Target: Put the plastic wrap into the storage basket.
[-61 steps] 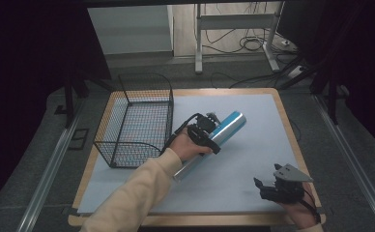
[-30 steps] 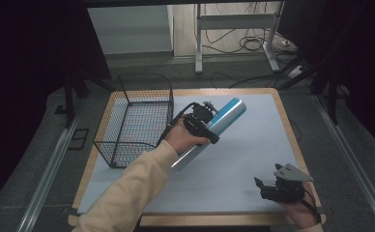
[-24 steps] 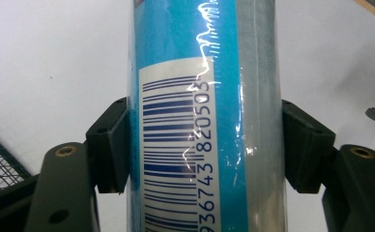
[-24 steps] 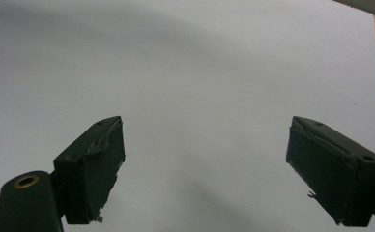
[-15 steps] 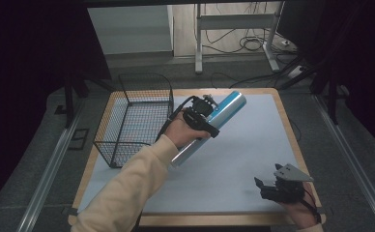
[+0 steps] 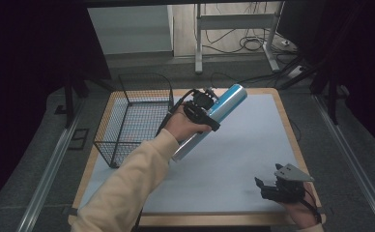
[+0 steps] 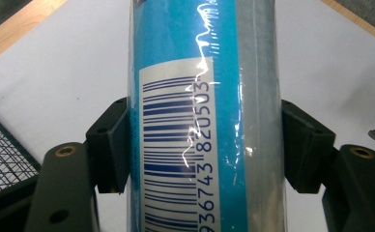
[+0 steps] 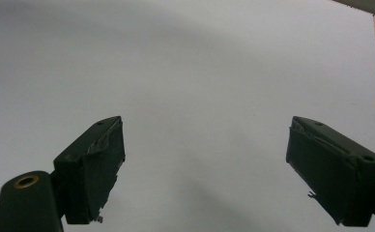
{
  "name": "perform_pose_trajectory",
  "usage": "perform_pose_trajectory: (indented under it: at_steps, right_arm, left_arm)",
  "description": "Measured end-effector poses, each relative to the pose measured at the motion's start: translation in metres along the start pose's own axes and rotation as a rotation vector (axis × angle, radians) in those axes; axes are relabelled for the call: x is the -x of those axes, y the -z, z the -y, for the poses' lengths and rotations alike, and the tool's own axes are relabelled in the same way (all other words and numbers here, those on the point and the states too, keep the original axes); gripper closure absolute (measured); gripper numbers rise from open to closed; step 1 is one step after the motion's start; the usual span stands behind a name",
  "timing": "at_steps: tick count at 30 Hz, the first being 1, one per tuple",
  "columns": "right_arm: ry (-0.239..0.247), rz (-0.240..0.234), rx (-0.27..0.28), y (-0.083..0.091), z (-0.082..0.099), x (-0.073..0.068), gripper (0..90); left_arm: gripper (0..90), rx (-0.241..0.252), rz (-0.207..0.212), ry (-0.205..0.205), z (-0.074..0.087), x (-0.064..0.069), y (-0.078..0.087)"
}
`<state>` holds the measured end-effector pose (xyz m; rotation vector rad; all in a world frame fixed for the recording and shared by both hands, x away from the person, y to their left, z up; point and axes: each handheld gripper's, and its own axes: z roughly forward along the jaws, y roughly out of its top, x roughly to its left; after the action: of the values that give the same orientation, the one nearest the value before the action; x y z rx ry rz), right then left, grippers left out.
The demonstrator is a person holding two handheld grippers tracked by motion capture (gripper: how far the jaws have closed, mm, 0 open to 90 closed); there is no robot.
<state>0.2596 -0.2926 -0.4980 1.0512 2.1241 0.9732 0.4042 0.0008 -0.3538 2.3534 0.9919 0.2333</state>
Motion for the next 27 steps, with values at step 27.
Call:
perform_pose_trajectory:
  at_steps: [27]
  right_arm:
    - [0.001, 0.002, 0.001, 0.0, 0.001, 0.002, 14.0]
  left_arm:
    - [31.8, 0.027, -0.069, 0.033, -0.02, -0.032, 0.015]
